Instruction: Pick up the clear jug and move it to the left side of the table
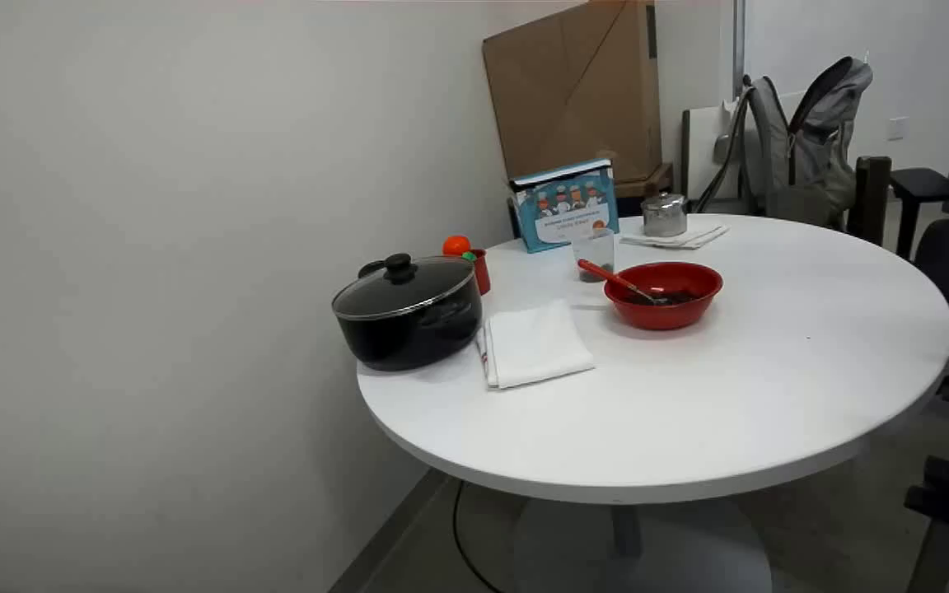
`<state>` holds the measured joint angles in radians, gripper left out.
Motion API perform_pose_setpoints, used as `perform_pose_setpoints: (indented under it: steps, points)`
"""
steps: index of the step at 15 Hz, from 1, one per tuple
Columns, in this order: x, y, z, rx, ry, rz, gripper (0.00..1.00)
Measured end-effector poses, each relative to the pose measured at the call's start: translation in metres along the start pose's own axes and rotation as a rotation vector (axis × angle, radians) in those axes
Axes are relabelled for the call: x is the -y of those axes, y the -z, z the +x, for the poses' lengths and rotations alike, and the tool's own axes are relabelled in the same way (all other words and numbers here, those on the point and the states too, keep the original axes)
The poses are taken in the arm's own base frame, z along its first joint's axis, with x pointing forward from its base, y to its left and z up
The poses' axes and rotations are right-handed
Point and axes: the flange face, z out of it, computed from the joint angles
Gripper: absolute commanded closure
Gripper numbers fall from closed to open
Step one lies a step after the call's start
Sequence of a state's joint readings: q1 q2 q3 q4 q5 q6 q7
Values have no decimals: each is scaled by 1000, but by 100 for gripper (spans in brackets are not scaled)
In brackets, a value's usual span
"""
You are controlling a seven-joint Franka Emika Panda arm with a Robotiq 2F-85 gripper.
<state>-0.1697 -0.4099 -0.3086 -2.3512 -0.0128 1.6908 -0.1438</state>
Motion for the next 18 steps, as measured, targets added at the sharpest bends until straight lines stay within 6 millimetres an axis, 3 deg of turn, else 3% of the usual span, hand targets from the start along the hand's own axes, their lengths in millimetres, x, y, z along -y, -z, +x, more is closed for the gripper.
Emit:
perform_pose_setpoints:
  steps: [4, 7, 14, 18]
  points:
    - [2, 1, 2, -18, 1, -7, 0]
    - [16, 2, 17, -88, 15, -12, 0]
    - [75, -22, 77, -275, 16, -17, 0]
    - [83, -46, 114, -369, -27, -40, 0]
